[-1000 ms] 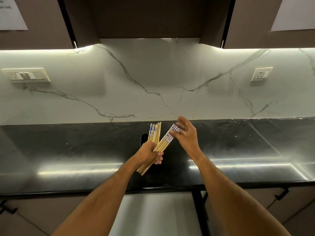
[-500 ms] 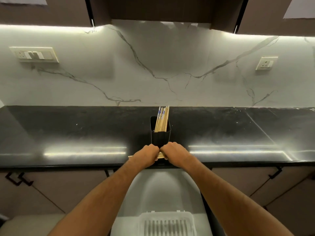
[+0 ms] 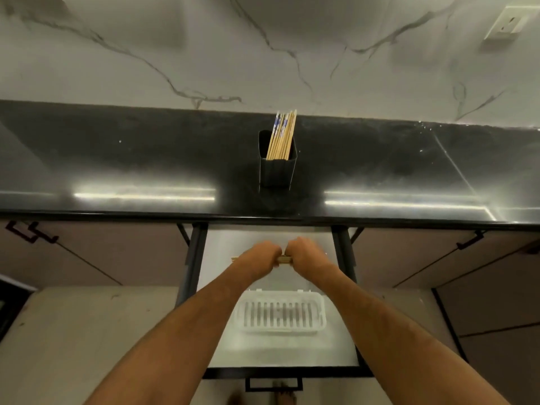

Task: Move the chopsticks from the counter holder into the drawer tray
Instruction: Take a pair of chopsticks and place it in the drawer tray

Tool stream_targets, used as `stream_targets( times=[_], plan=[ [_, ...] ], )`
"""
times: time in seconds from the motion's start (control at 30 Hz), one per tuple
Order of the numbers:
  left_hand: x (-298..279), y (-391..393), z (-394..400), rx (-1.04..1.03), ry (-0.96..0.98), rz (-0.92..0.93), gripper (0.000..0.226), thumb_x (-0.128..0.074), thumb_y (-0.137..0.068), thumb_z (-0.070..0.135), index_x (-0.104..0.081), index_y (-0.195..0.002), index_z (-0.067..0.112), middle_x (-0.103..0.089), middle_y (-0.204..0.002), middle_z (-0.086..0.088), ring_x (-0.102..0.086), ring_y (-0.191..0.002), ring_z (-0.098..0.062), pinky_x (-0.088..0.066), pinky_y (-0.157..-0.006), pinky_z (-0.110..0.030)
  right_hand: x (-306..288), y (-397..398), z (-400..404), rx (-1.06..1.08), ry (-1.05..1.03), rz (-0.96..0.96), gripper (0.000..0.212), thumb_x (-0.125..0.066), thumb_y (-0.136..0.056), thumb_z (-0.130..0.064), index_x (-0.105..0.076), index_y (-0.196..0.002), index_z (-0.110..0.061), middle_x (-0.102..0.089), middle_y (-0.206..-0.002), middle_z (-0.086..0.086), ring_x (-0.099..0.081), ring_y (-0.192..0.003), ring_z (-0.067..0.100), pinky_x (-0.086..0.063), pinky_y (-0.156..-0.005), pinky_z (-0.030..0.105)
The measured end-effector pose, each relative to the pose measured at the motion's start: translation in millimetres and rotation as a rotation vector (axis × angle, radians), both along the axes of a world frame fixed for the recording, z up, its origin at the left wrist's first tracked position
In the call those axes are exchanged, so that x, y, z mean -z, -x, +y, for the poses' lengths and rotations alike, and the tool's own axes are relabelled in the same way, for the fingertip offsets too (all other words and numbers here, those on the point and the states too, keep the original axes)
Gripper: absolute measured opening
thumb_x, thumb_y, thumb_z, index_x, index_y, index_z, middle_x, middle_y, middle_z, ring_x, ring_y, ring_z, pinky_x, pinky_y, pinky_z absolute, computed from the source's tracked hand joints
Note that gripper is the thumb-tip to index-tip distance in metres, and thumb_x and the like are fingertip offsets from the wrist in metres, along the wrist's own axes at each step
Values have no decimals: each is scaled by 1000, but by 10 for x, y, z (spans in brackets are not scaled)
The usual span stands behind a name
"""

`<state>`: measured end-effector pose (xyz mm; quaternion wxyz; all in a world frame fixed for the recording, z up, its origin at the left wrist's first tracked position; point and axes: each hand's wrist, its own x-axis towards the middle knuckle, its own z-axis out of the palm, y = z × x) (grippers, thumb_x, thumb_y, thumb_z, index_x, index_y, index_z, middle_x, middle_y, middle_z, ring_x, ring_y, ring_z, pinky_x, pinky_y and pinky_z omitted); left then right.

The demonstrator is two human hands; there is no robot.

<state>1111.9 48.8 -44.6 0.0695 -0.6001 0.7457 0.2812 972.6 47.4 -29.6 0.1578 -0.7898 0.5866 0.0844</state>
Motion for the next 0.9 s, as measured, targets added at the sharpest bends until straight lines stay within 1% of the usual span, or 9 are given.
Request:
stream_targets(
  times=[0.17, 0.27, 0.37, 0.47, 0.53, 0.63, 0.7, 0.8, 0.9],
  plan=[
    [396, 69, 206, 8, -112, -47, 15, -61, -96, 13, -72, -104, 8, -66, -91, -10, -60, -77, -25, -52, -82, -33, 558, 264, 217, 16, -120, 24, 16, -59, -94, -5, -69, -84, -12, -60, -73, 3, -57, -64, 16, -56, -67, 30],
    [629, 32, 411, -23, -90, -65, 13, -60, -94, 7, -73, -96, 8, -72, -95, -12, -69, -83, -29, -51, -73, -31, 833, 306, 333, -7, -175, 30, 14, -61, -94, -4, -71, -87, -12, -65, -79, 6, -59, -67, 18, -59, -70, 32],
    [856, 15, 563, -63, -106, -67, 16, -59, -96, 9, -74, -102, 10, -71, -100, -12, -71, -88, -29, -53, -75, -31, 1039, 289, 430, -38, -197, 28, 15, -61, -92, -2, -71, -92, -13, -68, -85, 7, -65, -73, 22, -56, -70, 33],
    [1037, -29, 679, -129, -112, -20, 18, -57, -98, 14, -74, -105, 12, -70, -106, -11, -70, -92, -28, -52, -78, -30, 1220, 293, 526, -97, -212, 39, 22, -60, -90, 3, -72, -99, -12, -69, -92, 10, -60, -74, 24, -53, -70, 34],
    [1140, -36, 742, -185, -139, 16, 19, -57, -98, 14, -74, -105, 13, -71, -107, -11, -69, -94, -26, -50, -82, -29, 1342, 305, 579, -118, -220, 28, 25, -58, -88, 5, -73, -100, -12, -69, -96, 11, -64, -81, 27, -53, -74, 35],
    [1300, -16, 804, -149, -157, -8, 18, -57, -95, 8, -74, -98, 11, -72, -103, -8, -68, -84, -20, -48, -72, -22, 1485, 317, 617, -147, -259, -5, 23, -61, -91, 1, -74, -106, -12, -72, -103, 11, -69, -95, 28, -57, -87, 37],
    [1392, 14, 804, -129, -187, -18, 16, -61, -93, 9, -75, -99, 8, -74, -101, -11, -67, -82, -23, -46, -72, -23, 1551, 316, 628, -148, -289, -20, 19, -65, -91, -4, -76, -106, -11, -73, -105, 10, -69, -96, 26, -57, -89, 37],
    [1426, 57, 815, -208, -247, -5, 16, -67, -91, 14, -77, -104, 10, -74, -103, -11, -68, -87, -25, -50, -79, -29, 1611, 310, 637, -130, -310, -30, 17, -66, -90, -7, -77, -101, -13, -73, -101, 9, -69, -91, 25, -57, -84, 35],
    [1489, 67, 828, -195, -259, -9, 15, -70, -89, 16, -77, -101, 10, -74, -103, -11, -70, -92, -26, -49, -77, -28, 1637, 318, 637, -110, -316, -23, 15, -68, -89, -12, -76, -100, -17, -73, -101, 7, -69, -91, 25, -47, -73, 29]
  ],
)
